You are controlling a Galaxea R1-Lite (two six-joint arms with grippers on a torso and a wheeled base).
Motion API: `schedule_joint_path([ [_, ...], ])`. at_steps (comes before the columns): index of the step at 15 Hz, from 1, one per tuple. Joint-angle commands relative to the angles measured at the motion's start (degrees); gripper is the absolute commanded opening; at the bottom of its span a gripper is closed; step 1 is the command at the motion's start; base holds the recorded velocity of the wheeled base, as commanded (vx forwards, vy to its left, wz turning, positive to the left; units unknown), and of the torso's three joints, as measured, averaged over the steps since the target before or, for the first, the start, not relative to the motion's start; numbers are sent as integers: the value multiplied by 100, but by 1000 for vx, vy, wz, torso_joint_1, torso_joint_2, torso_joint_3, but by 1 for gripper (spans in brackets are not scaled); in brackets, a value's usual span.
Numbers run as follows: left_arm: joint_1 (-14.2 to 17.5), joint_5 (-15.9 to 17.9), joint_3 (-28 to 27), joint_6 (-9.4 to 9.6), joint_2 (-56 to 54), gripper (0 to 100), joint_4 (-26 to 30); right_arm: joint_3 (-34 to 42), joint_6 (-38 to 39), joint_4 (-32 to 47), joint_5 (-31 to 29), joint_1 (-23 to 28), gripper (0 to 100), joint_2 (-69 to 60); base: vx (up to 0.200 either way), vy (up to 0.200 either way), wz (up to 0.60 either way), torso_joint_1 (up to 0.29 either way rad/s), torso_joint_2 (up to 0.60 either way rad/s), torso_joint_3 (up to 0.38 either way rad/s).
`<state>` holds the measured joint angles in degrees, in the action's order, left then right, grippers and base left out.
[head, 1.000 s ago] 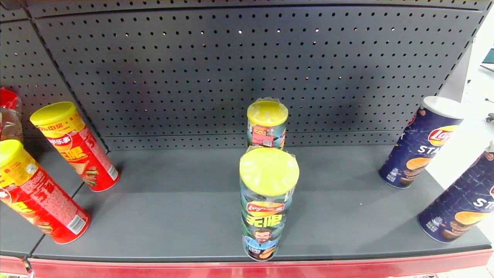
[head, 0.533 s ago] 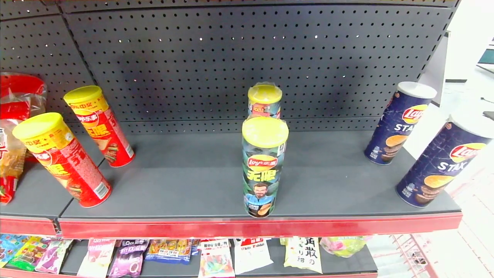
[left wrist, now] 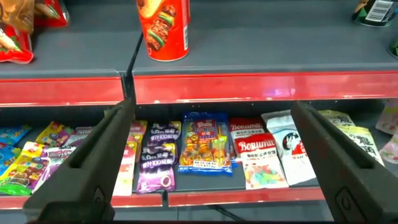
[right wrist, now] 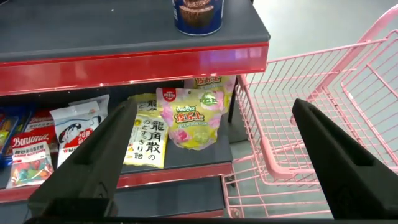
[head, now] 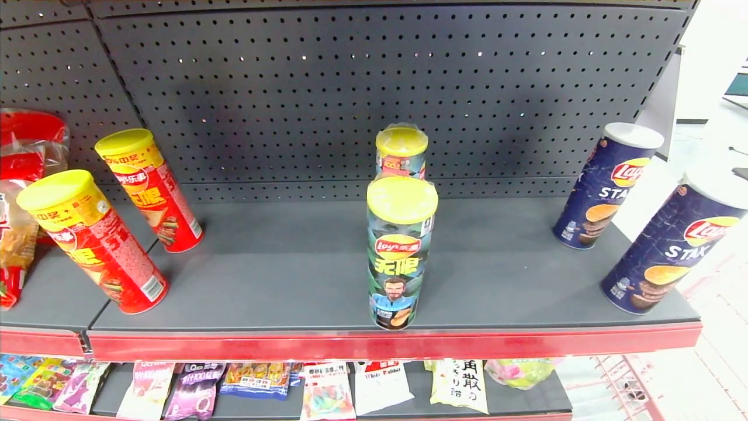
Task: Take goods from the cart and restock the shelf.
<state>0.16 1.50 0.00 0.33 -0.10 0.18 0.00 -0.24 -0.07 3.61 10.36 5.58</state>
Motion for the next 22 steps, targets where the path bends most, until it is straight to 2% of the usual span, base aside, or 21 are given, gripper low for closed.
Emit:
schedule_joint_path([
  [1, 2, -1, 0, 2, 10, 100, -1, 0, -2, -1, 8, 1, 100, 13, 0, 0, 0, 0, 0, 0],
  [9, 2, 26, 0, 20, 10, 100, -1, 0, -2, -1, 8, 1, 100, 13, 0, 0, 0, 0, 0, 0],
  [13, 2, 26, 0, 2, 10, 100, -1, 0, -11, -1, 17, -8, 100, 13, 0, 200, 0, -1, 4, 1],
  [22, 2, 26, 0, -24, 10, 100, -1, 0, -2, -1, 17, -8, 100, 13, 0, 0, 0, 0, 0, 0],
])
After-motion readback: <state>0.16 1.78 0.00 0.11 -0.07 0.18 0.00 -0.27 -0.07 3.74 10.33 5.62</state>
